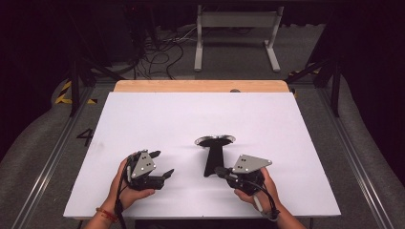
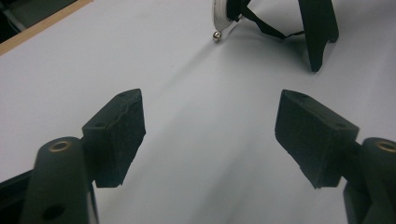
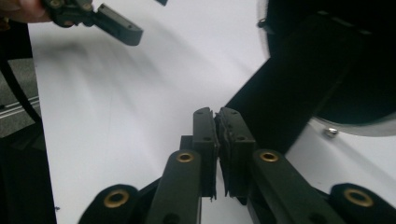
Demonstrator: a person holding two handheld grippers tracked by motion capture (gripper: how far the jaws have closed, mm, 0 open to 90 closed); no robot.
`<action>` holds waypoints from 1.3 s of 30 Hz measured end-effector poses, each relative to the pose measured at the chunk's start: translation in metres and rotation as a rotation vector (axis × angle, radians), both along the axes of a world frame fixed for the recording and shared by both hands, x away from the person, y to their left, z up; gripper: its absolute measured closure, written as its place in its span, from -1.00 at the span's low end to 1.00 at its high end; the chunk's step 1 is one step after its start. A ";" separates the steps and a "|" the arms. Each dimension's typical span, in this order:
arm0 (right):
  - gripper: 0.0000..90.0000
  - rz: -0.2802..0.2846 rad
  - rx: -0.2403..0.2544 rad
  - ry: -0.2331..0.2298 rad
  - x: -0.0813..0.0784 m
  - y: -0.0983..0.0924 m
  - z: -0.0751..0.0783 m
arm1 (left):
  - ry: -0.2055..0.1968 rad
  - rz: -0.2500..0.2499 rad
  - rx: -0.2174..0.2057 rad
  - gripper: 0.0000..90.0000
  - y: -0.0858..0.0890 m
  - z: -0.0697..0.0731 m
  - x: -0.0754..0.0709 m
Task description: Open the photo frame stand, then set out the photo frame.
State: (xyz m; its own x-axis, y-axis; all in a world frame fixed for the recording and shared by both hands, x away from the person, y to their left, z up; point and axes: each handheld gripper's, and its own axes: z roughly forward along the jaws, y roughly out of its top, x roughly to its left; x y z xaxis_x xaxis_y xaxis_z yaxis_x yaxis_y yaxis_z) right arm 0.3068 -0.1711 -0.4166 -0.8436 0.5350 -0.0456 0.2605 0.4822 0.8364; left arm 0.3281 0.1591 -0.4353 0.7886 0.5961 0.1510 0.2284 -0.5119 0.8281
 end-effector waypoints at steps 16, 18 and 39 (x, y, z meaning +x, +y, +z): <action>1.00 -0.002 -0.015 0.013 0.003 0.012 -0.008 | -0.041 -0.006 0.014 -0.48 -0.024 0.016 0.022; 1.00 0.007 -0.026 0.004 0.002 0.017 -0.009 | -0.037 -0.007 0.038 -0.47 -0.035 0.014 0.036; 1.00 -0.042 -0.102 0.008 0.006 0.058 -0.030 | -0.001 -0.124 0.009 -0.25 -0.087 0.004 0.080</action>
State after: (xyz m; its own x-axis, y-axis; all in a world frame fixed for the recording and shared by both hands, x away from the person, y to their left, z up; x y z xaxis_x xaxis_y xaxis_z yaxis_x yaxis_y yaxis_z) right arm 0.3131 -0.1130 -0.4463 -0.8210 0.5629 -0.0953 0.2887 0.5534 0.7813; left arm 0.4086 0.0719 -0.4308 0.8559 0.4930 0.1562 0.1626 -0.5433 0.8237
